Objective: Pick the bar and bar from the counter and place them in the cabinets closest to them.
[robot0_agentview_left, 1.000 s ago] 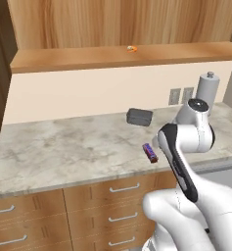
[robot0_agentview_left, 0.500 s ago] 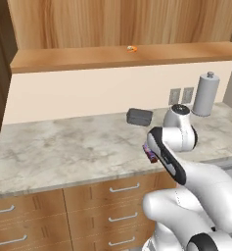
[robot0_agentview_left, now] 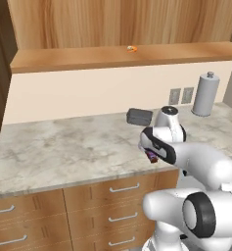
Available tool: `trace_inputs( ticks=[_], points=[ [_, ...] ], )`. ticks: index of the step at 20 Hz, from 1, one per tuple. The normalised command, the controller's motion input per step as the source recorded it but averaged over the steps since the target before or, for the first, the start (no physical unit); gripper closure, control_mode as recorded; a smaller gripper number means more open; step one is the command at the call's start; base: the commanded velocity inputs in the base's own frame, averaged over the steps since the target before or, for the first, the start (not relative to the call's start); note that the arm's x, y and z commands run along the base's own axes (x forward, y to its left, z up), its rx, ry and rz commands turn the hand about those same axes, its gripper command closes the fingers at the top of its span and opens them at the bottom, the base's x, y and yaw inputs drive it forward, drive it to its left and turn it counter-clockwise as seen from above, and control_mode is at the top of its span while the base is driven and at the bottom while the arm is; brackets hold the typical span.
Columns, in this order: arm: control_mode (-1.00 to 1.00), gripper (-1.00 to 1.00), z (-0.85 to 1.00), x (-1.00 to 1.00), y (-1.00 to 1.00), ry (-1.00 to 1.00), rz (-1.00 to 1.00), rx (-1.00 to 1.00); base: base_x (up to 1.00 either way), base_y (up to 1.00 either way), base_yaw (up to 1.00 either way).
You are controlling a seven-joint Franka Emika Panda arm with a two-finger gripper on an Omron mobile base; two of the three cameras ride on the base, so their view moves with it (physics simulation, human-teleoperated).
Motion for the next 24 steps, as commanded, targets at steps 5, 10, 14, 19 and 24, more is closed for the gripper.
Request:
trace_inputs(
  ticks=[5,10,14,19,24],
  points=[
    [-1.0,-1.0,-0.26,0.34,-0.02,0.01,0.0,0.0,0.0,0.0,0.0],
    [-1.0,-1.0,-0.23,0.19,-0.18,0.0,0.01,0.0,0.0,0.0,0.0],
    [-1.0,-1.0,-0.01,0.0,-0.01,0.0,0.0,0.0,0.0,0.0,0.0],
    [-1.0,-1.0,-0.23,0.02,0.0,0.02,0.0,0.0,0.0,0.0,0.0],
    [-1.0,-1.0,-0.42,0.0,0.0,0.04,0.0,0.0,0.0,0.0,0.0]
  ],
)
